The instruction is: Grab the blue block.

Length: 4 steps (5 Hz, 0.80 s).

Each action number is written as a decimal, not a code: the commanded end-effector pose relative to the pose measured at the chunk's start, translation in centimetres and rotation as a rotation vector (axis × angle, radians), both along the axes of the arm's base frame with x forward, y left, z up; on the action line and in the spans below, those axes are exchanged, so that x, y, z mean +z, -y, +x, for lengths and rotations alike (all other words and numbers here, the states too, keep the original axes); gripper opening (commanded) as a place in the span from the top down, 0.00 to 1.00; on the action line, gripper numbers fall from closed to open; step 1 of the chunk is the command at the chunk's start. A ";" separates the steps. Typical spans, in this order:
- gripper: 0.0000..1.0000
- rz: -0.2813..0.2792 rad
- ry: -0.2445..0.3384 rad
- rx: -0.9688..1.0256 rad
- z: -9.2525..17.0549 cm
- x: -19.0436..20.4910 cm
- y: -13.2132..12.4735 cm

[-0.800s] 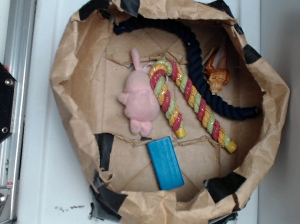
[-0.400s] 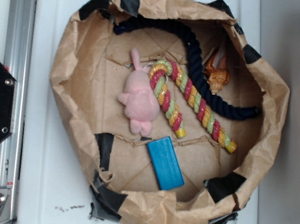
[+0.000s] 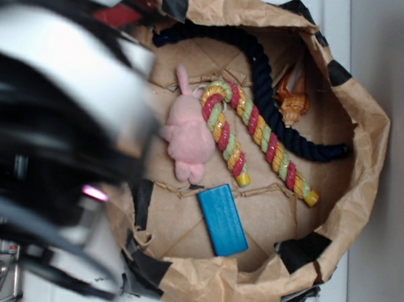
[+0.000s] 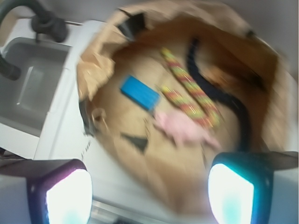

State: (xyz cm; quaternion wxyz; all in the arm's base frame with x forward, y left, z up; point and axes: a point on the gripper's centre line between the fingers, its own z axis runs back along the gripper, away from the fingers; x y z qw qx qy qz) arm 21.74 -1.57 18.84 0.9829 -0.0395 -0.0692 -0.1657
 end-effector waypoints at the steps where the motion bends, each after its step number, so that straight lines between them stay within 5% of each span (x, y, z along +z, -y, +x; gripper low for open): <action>1: 0.00 0.103 0.028 -0.142 8.5 -6.7 -0.8; 2: 0.00 0.107 0.046 -0.254 7.2 -8.8 -0.9; 4: 0.00 0.084 0.152 -0.609 3.3 -11.4 3.6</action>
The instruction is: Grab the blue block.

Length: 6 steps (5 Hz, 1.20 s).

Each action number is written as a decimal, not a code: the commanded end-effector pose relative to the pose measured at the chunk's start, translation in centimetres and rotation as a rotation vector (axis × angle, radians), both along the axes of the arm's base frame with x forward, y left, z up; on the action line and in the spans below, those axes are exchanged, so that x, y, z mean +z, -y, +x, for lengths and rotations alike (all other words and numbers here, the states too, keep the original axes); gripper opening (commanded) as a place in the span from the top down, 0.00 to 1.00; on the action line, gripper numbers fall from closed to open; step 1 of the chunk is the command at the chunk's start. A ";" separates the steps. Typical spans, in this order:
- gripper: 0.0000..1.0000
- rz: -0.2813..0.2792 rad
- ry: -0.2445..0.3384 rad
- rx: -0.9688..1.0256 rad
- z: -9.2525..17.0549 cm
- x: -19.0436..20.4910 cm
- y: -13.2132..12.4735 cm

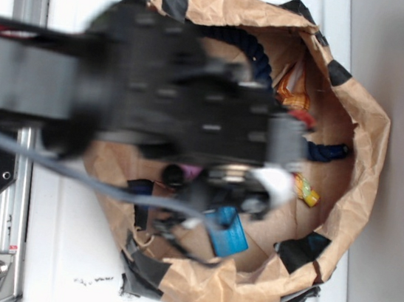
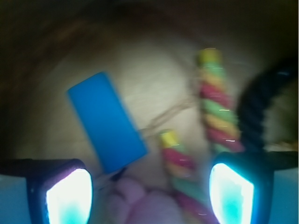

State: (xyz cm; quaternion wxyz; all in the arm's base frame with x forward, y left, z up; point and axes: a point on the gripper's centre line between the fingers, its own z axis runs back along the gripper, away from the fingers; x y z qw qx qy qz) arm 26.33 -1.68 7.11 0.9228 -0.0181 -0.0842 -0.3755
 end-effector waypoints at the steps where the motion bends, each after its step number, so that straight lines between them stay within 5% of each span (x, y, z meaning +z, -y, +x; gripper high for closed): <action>1: 0.00 0.080 0.096 -0.178 -1.1 -1.7 5.1; 3: 0.00 0.110 0.019 -0.177 1.6 -5.3 6.6; 4: 1.00 0.129 -0.019 -0.085 1.6 -6.0 6.5; 5: 1.00 0.049 0.006 0.148 1.0 -3.2 3.8; 6: 1.00 -0.128 0.083 0.393 -0.1 1.0 0.4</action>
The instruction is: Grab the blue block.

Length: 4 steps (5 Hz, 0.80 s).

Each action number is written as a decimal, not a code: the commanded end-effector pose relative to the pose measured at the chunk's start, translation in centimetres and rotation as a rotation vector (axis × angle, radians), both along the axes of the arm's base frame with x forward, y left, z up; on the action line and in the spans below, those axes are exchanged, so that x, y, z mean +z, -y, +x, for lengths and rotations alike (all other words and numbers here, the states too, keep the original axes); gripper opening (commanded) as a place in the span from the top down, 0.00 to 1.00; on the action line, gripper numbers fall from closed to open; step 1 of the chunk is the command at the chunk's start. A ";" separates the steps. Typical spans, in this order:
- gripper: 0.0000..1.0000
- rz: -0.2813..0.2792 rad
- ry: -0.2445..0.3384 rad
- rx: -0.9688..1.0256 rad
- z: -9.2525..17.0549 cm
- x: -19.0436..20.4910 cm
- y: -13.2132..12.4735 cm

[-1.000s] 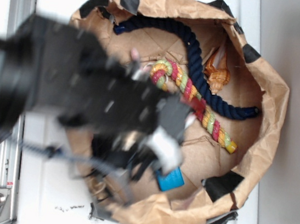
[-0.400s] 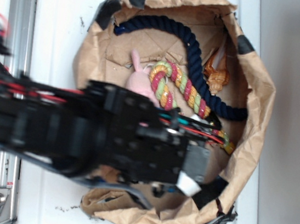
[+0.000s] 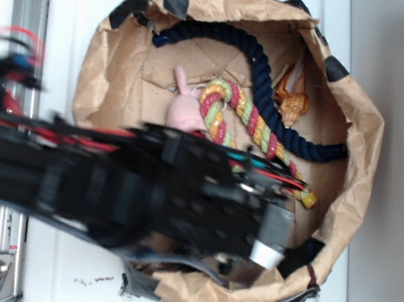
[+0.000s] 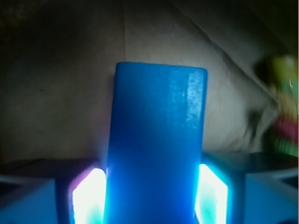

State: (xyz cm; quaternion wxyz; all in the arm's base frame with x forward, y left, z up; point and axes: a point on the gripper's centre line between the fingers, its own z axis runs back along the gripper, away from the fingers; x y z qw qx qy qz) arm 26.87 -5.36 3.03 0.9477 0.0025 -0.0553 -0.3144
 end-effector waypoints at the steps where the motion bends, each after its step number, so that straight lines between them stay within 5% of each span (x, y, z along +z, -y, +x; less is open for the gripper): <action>1: 1.00 -0.213 0.234 0.505 -2.0 9.8 -6.8; 2: 1.00 -0.213 0.218 0.762 -2.5 13.0 -8.2; 3: 1.00 -0.142 0.234 1.000 -2.3 13.7 -6.5; 4: 1.00 -0.111 0.224 0.985 -1.9 13.5 -5.1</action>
